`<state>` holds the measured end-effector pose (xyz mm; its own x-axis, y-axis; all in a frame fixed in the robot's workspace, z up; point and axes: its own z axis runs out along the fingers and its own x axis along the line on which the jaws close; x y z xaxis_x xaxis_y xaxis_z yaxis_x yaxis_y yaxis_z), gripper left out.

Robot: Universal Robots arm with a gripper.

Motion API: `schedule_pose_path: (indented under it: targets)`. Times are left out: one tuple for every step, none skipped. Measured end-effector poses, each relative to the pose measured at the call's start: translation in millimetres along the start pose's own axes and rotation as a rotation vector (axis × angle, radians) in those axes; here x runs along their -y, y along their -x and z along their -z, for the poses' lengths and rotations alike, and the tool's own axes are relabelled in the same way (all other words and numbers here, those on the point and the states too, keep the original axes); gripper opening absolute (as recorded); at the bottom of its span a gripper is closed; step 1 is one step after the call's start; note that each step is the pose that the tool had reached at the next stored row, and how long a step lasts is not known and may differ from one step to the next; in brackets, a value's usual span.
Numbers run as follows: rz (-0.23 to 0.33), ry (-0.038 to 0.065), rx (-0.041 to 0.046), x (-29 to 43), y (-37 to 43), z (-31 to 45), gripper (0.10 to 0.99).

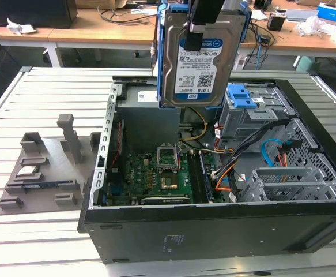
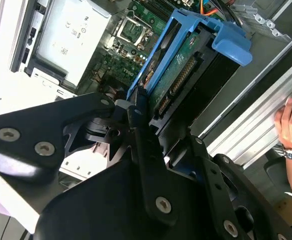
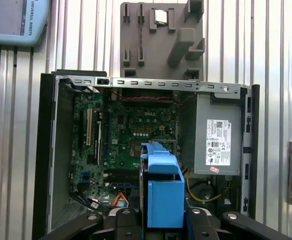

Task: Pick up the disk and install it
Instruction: 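Pick up the disk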

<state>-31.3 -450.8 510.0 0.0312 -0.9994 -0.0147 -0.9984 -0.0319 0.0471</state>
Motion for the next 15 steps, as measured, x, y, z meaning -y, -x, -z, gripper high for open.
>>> schedule_pose_path:
  targets:
    - [0.000, 0.000, 0.0000, -0.1, -1.1, 0.0, 0.365]
    - [0.000, 0.000, 0.0000, -0.1, -2.8, 0.0, 0.365]
    - [0.000, 0.000, 0.0000, -0.1, -4.1, 0.0, 0.365]
    - [0.000, 0.000, 0.0001, -0.2, -5.1, 0.0, 0.365]
    - [0.000, 0.000, 0.0000, -0.2, -6.3, 0.0, 0.365]
    - [0.000, 0.000, 0.0000, -0.2, -7.3, 0.0, 0.365]
    - [0.000, 0.000, 0.0000, -0.2, -8.7, 0.0, 0.365]
    - [0.000, 0.000, 0.0000, -0.3, -9.7, 0.0, 0.365]
    - [0.000, 0.000, 0.0001, -0.3, -11.4, 0.0, 0.365]
    - [0.000, 0.000, 0.0001, -0.4, -12.2, 0.0, 0.365]
    - [0.000, 0.000, 0.0000, -0.4, -13.1, 0.0, 0.365]
    - [0.000, 0.000, 0.0001, -0.5, -14.1, 0.0, 0.365]
    - [0.000, 0.000, 0.0001, -0.5, -15.1, 0.0, 0.365]
    - [0.000, 0.000, 0.0000, -0.5, -16.5, 0.0, 0.365]
    - [0.000, 0.000, 0.0000, -0.6, -17.5, 0.0, 0.365]
